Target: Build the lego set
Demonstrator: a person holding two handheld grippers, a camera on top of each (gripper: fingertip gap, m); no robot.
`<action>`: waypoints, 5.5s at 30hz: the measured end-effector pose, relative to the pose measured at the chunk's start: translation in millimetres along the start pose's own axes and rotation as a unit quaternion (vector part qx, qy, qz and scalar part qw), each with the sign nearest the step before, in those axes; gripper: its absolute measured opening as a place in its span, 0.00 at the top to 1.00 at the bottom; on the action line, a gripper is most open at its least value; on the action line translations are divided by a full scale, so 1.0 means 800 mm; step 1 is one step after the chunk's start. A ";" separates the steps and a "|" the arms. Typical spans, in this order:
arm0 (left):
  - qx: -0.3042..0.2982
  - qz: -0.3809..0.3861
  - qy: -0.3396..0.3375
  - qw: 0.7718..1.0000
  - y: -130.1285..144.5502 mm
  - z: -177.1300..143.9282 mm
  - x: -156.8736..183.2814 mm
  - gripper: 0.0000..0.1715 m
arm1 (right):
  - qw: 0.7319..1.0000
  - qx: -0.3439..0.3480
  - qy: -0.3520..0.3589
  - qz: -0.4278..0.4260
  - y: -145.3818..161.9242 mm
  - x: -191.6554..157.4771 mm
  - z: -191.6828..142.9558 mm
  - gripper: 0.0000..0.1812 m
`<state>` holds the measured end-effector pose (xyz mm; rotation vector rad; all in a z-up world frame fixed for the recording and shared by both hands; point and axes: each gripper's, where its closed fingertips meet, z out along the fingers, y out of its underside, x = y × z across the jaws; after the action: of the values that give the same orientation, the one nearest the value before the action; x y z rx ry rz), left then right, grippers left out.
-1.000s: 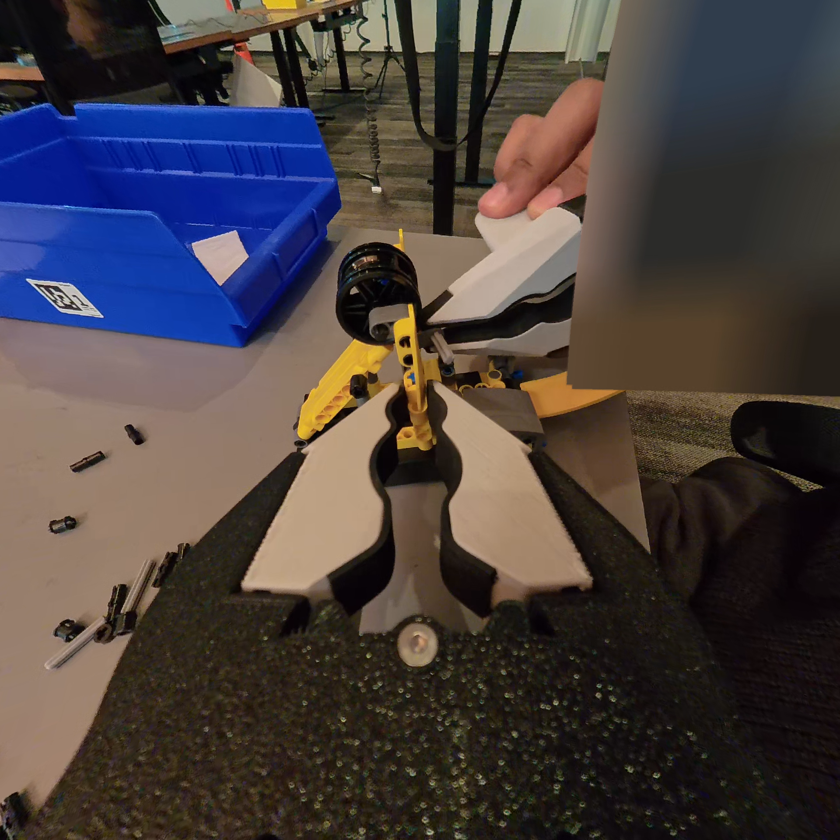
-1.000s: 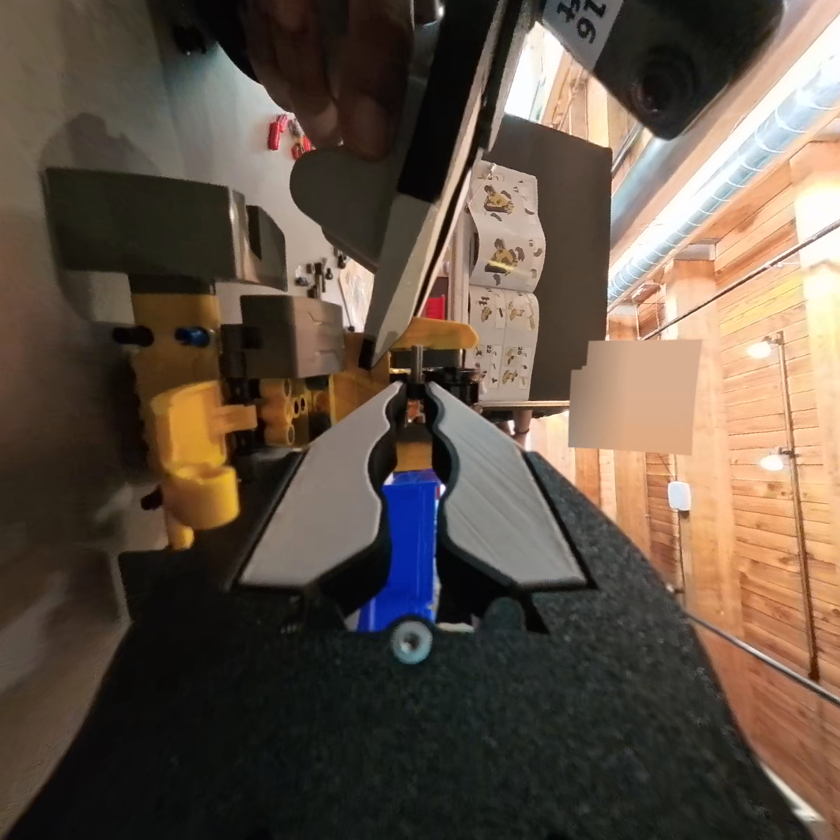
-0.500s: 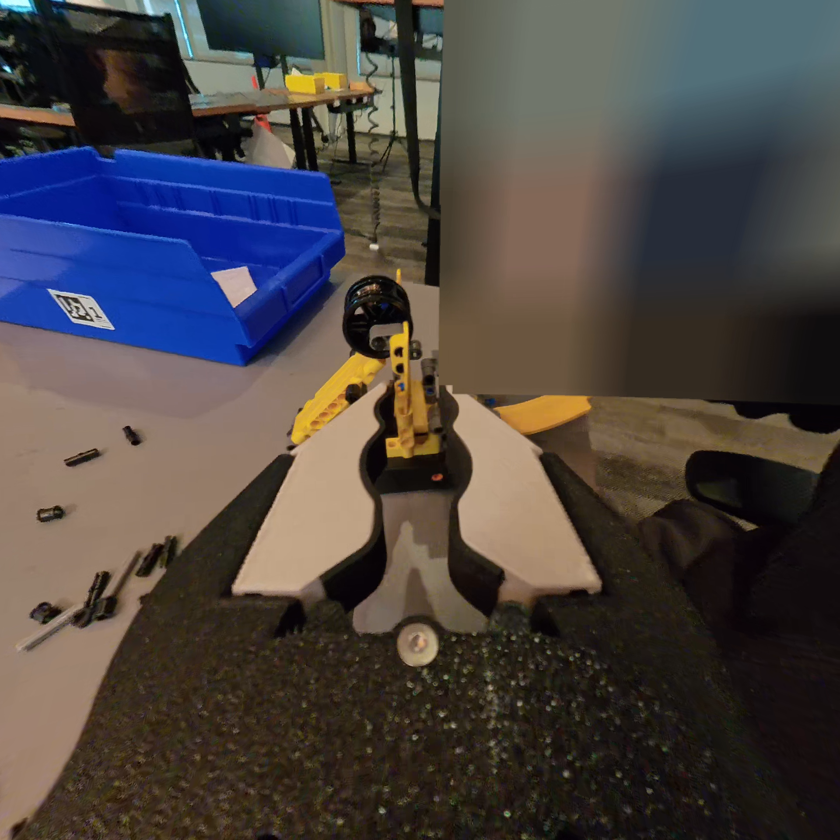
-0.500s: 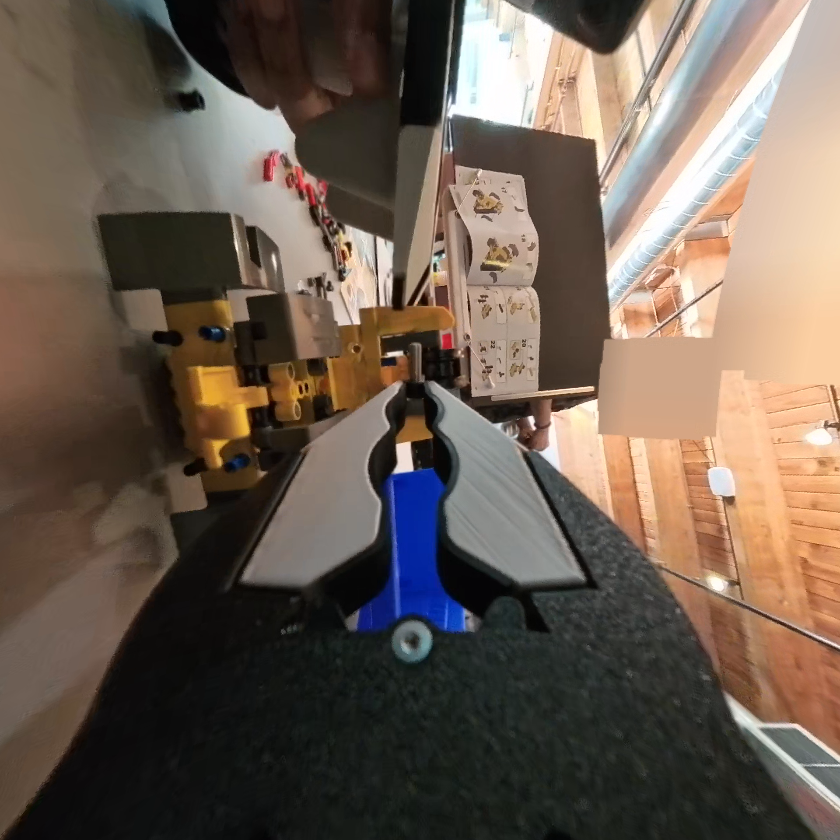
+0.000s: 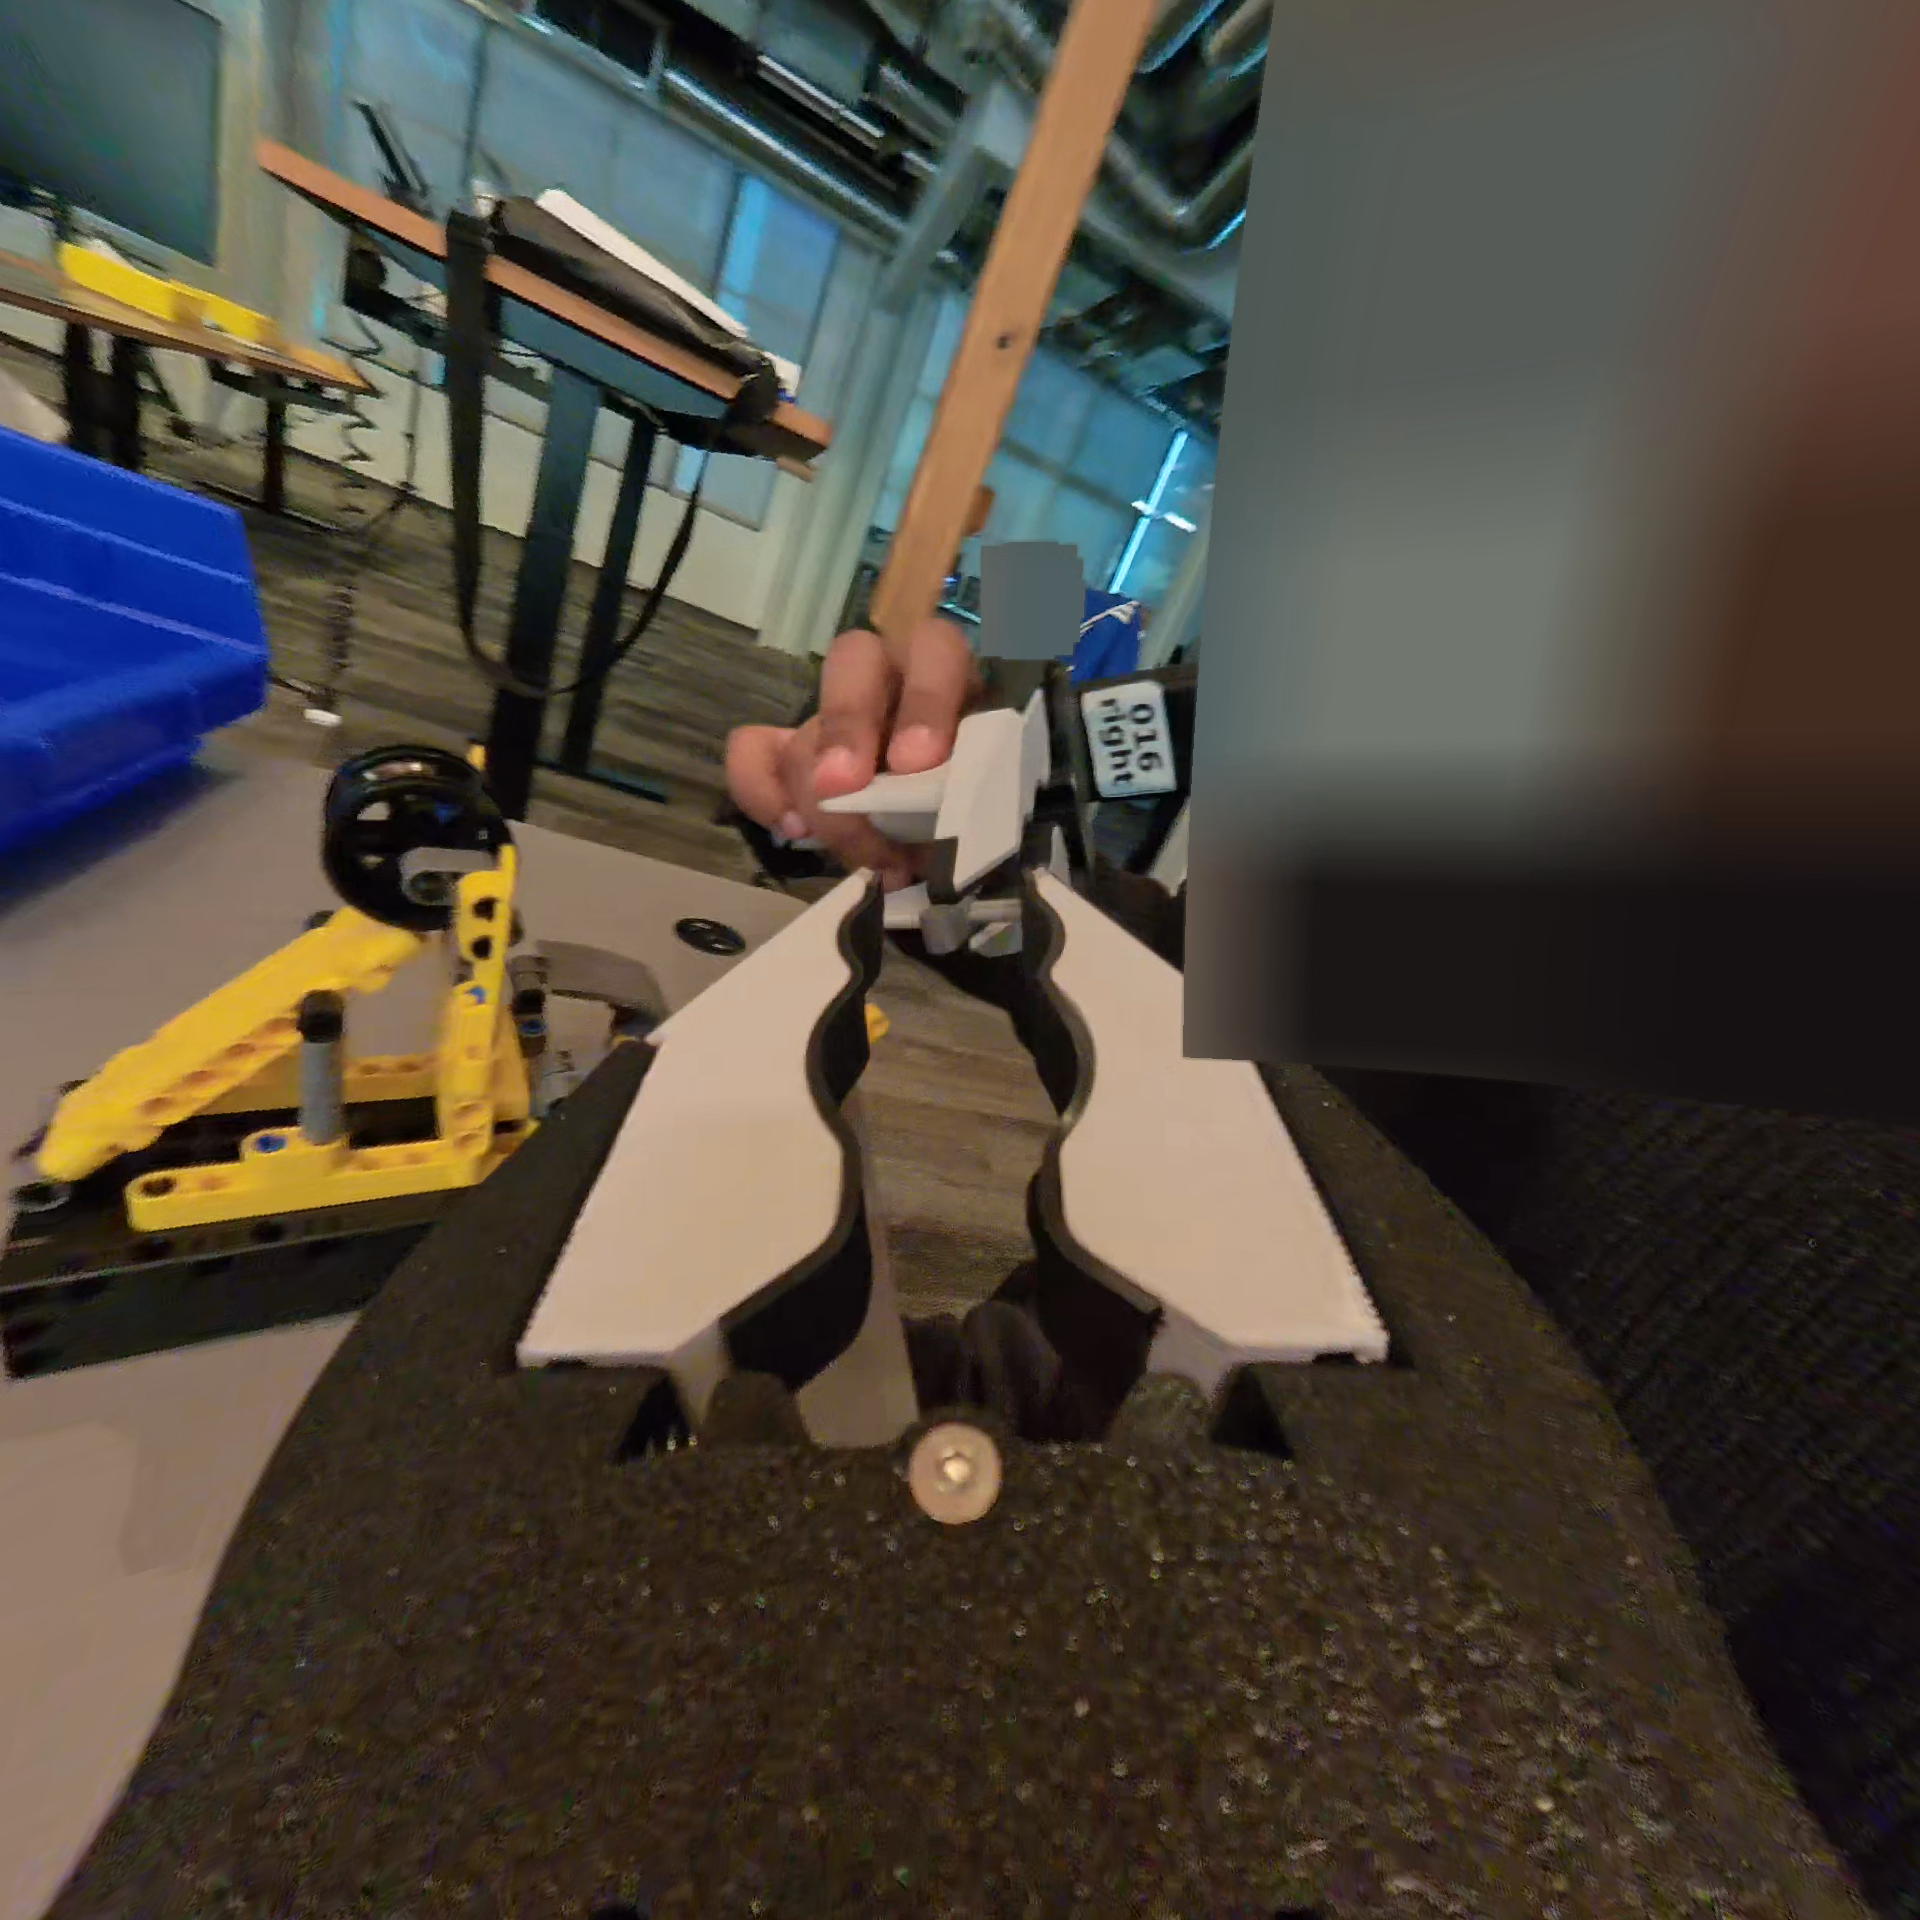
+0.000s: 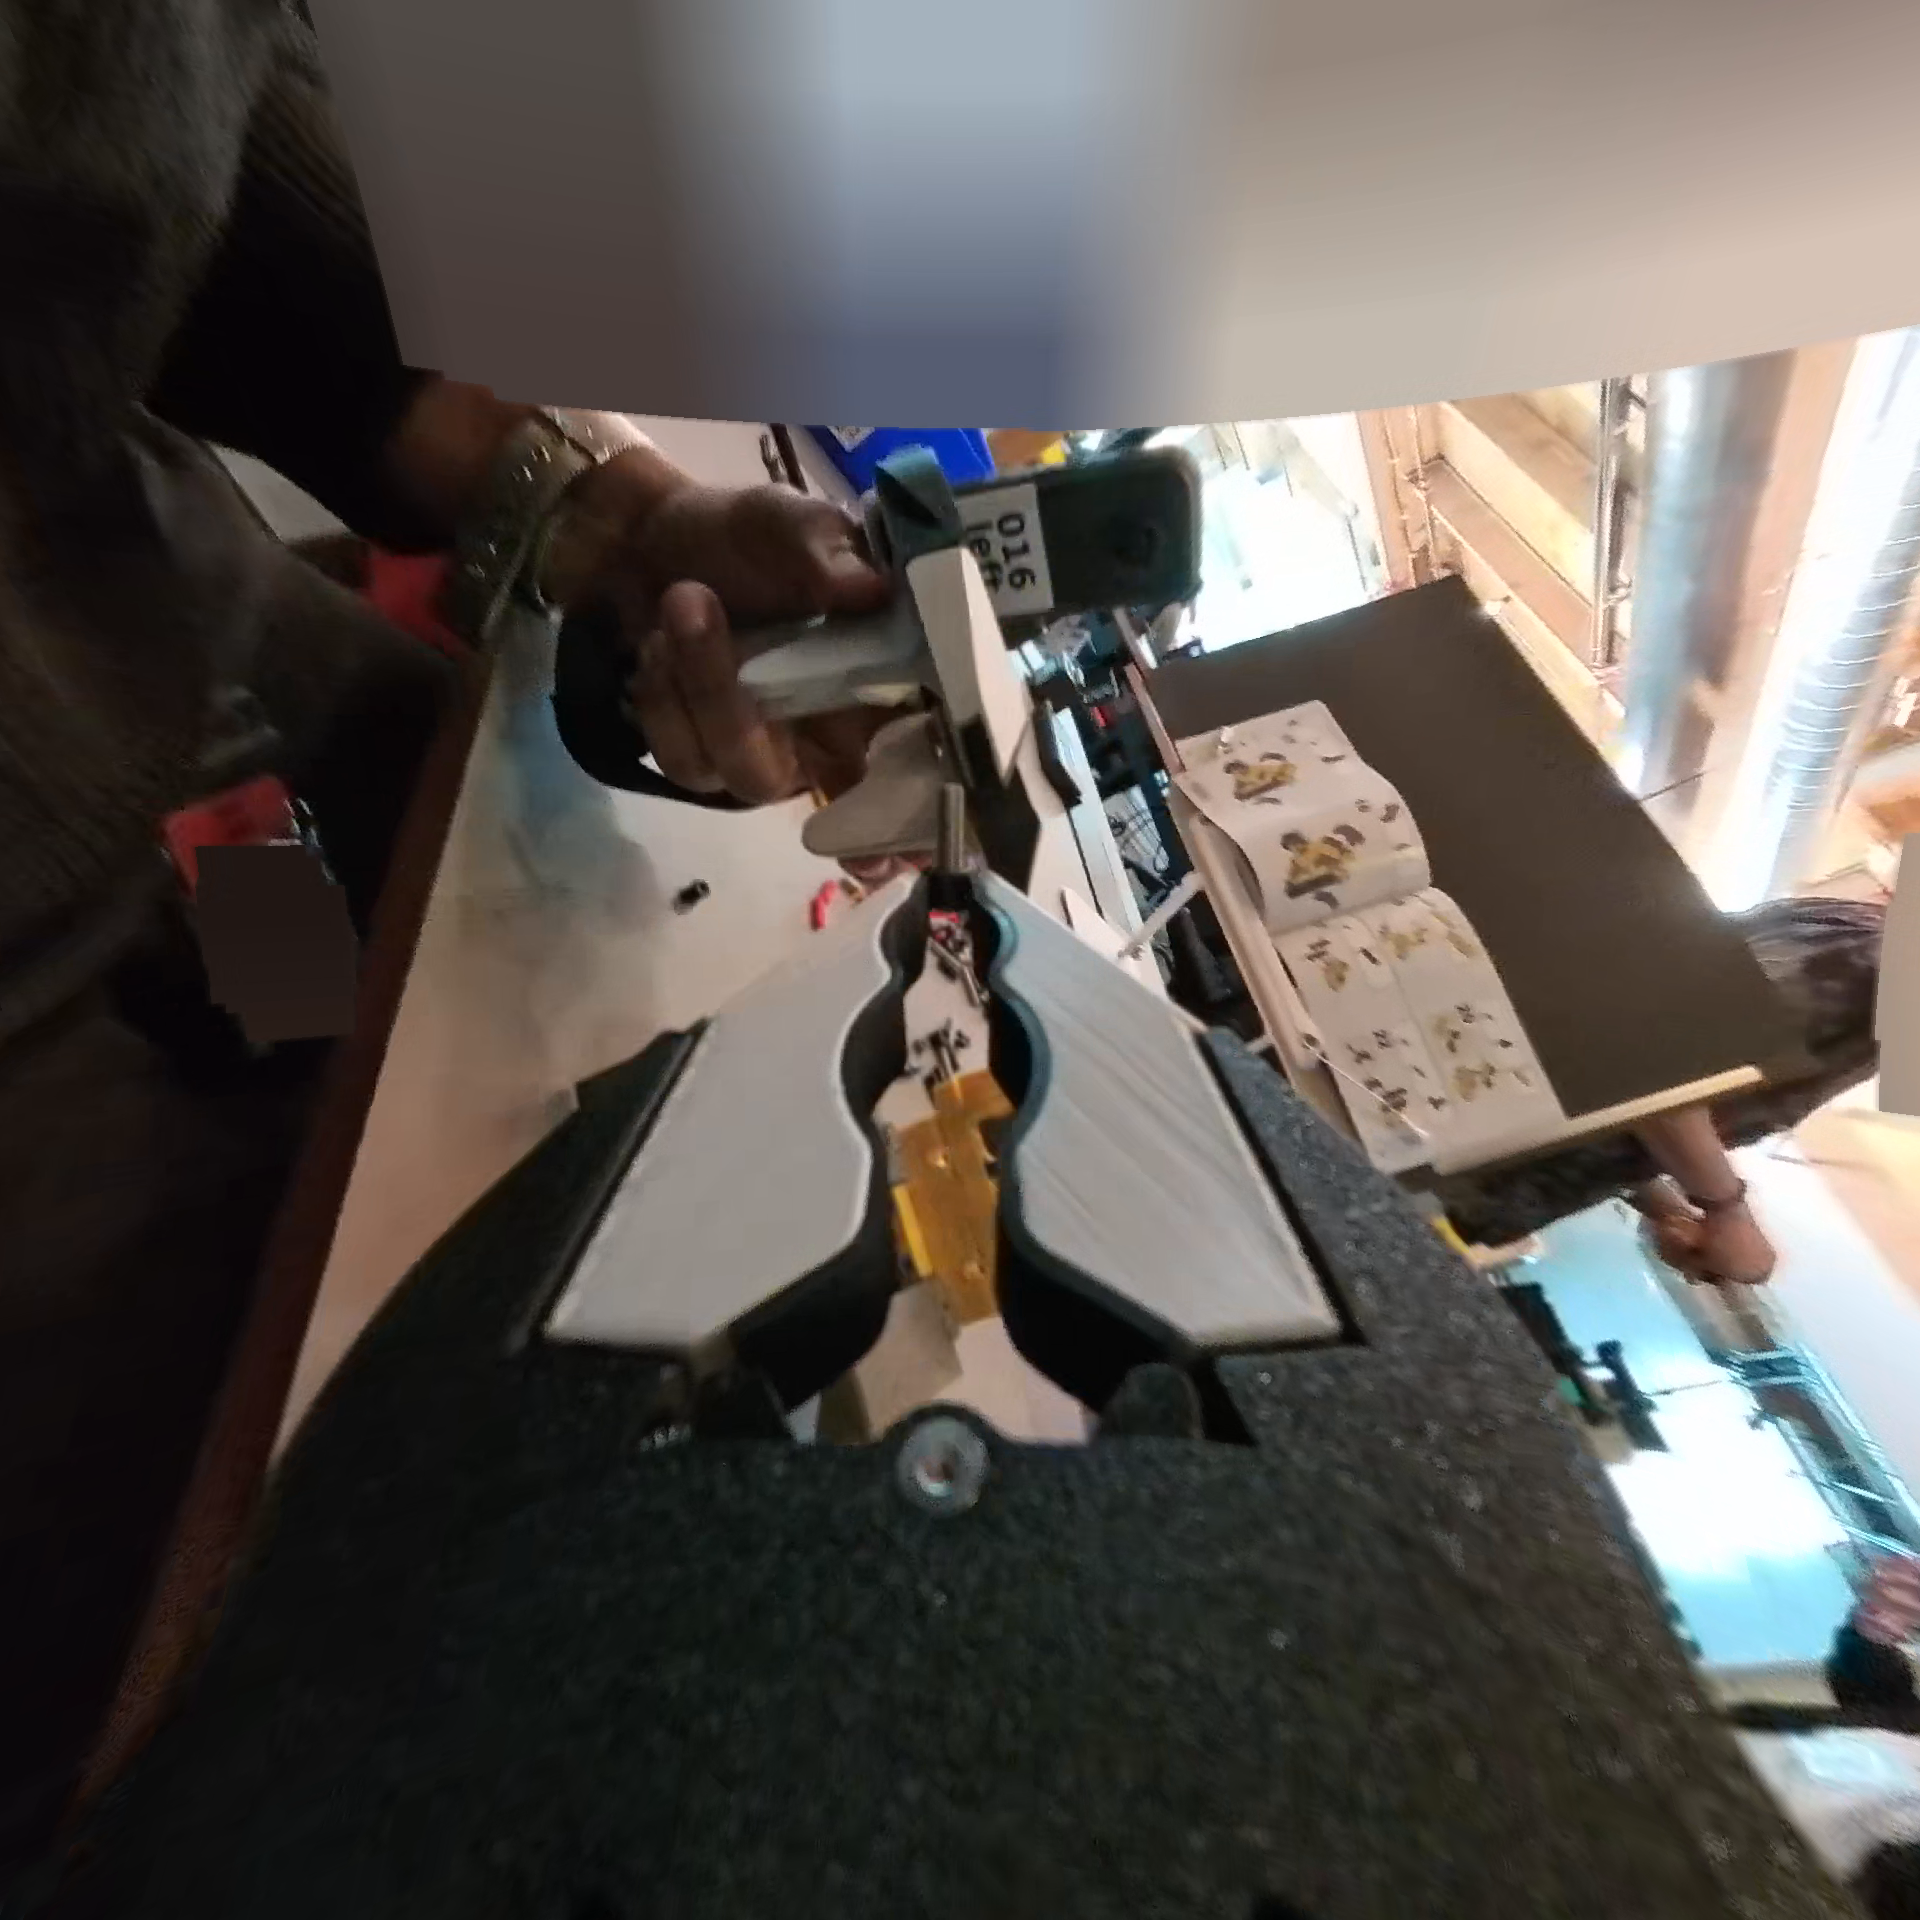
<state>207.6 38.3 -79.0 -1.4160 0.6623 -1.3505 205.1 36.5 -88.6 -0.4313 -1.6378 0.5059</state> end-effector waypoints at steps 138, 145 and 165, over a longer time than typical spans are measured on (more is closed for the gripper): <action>-0.040 -0.009 -0.166 0.985 0.020 0.004 -0.089 0.80 | 0.895 -0.232 0.112 0.365 0.121 0.014 0.016 0.87; -0.046 -0.003 -0.161 0.986 0.023 0.008 -0.087 0.80 | 0.890 -0.248 0.106 0.368 0.122 0.011 0.011 0.87; -0.062 0.029 -0.165 0.984 0.028 0.012 -0.079 0.81 | 0.872 -0.314 0.031 0.375 0.117 0.006 0.007 0.87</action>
<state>208.2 90.7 -121.9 -1.6603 0.5686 -1.0122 198.1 116.9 -137.3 -1.5932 -1.5045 0.4988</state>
